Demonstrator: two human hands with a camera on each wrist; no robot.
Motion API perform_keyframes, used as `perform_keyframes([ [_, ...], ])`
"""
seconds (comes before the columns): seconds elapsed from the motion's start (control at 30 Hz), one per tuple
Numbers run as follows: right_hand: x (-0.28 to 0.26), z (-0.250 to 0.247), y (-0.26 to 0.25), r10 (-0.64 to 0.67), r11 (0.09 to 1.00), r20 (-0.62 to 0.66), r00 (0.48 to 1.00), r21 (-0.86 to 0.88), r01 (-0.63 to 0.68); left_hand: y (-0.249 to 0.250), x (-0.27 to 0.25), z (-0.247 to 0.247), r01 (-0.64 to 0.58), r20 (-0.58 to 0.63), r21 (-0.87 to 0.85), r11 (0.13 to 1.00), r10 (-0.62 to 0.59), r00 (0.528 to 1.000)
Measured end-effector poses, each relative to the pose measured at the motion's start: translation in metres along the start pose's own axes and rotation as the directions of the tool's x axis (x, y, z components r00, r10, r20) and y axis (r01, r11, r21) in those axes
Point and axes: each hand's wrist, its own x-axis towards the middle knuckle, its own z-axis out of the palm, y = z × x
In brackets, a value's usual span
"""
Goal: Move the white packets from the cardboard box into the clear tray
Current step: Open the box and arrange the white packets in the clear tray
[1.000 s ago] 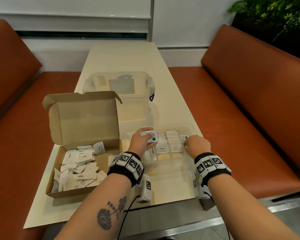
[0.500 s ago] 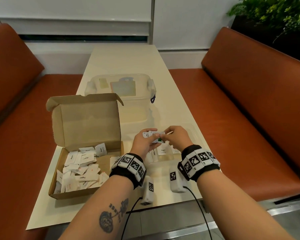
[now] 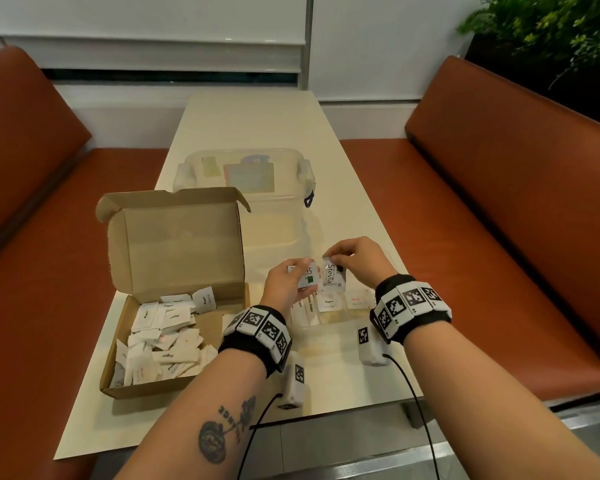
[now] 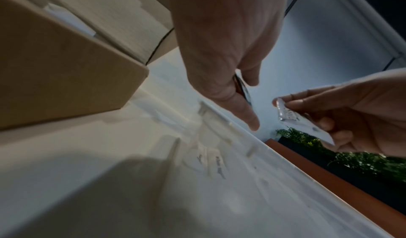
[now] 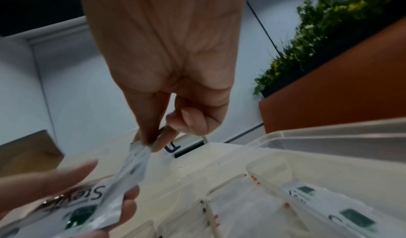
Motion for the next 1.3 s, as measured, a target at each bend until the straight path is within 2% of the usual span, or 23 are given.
perform_keyframes([
  [0.17, 0.005, 0.008, -0.004, -0.014, 0.999, 0.040, 0.999, -0.042, 0.016, -0.002, -0.001, 0.005, -0.021, 0.059, 0.135, 0.991, 0.013, 0.998],
  [0.33, 0.002, 0.015, 0.008, 0.056, 0.998, -0.078, 0.995, 0.043, -0.053, -0.002, 0.000, 0.006, -0.035, 0.003, 0.084, 0.996, 0.035, 0.999],
  [0.43, -0.003, 0.016, 0.017, 0.124, 0.985, -0.037, 0.992, 0.125, -0.119, -0.003, 0.000, 0.007, -0.037, -0.008, 0.067, 0.997, 0.038, 0.999],
  [0.53, -0.005, 0.014, 0.021, 0.130, 0.978, 0.008, 0.991, 0.164, -0.130, -0.005, 0.000, 0.010, -0.035, -0.007, 0.070, 0.997, 0.036, 0.999],
  [0.67, -0.002, -0.005, 0.034, 0.160, 0.981, -0.116, 0.980, 0.133, -0.144, -0.007, 0.001, 0.011, -0.019, 0.004, 0.025, 1.000, 0.019, 1.000],
  [0.77, 0.002, -0.028, 0.051, 0.218, 0.974, -0.232, 0.948, -0.014, -0.227, -0.005, 0.002, 0.009, -0.015, -0.005, 0.029, 0.999, 0.015, 1.000],
  [0.9, 0.005, -0.033, 0.062, 0.267, 0.880, -0.263, 0.927, -0.325, -0.345, -0.005, 0.000, 0.010, -0.009, -0.007, 0.017, 1.000, 0.009, 1.000],
  [1.13, 0.007, -0.008, 0.072, 0.167, 0.667, -0.203, 0.965, -0.698, -0.262, -0.003, -0.003, 0.010, -0.002, -0.017, 0.026, 1.000, 0.003, 1.000],
  [1.3, 0.004, -0.005, 0.080, 0.102, 0.627, -0.191, 0.976, -0.750, -0.212, -0.003, -0.003, 0.010, -0.006, -0.012, 0.032, 0.999, 0.006, 1.000],
])
